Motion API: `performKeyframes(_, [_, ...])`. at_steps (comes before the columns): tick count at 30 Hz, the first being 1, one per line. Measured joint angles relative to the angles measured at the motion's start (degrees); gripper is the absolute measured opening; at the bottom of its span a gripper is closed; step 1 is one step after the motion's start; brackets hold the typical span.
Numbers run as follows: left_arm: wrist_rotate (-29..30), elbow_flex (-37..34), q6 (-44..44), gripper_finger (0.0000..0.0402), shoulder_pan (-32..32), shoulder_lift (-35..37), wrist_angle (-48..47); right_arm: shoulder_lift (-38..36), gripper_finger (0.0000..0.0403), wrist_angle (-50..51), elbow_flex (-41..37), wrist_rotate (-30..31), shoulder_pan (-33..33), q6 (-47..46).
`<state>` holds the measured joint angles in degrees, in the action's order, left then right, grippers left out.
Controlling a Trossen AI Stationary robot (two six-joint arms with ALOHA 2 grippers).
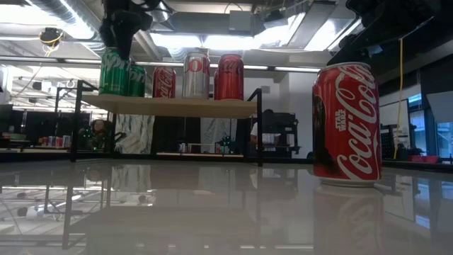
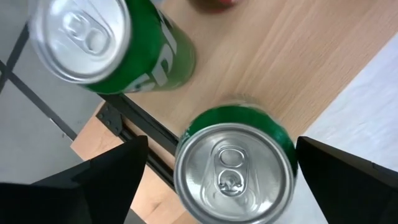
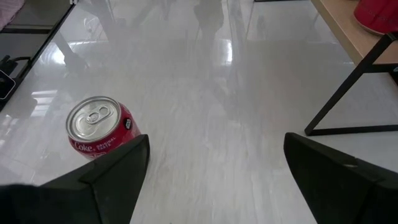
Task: Place canned beverage on shelf
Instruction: Put the green soda can on the shelf aligned with the other green soda can, then put the red white soda can on the shelf aligned with the other red white soda can
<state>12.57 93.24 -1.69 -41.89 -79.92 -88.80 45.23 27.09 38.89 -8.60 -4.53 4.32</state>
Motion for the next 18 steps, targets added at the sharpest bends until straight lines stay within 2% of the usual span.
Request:
performKeyframes(13, [-0.5, 10.9, 1.1, 0.0399, 0.1, 0.0, -0.1, 0.0, 0.0365, 0.0, 0.0, 0.0, 0.0, 0.0])
performKeyframes(18, [-4.8, 16.1, 3.1, 0.0399, 0.1, 0.0, 0.0, 0.0, 0.0365, 0.0, 0.0, 0.0, 0.0, 0.0])
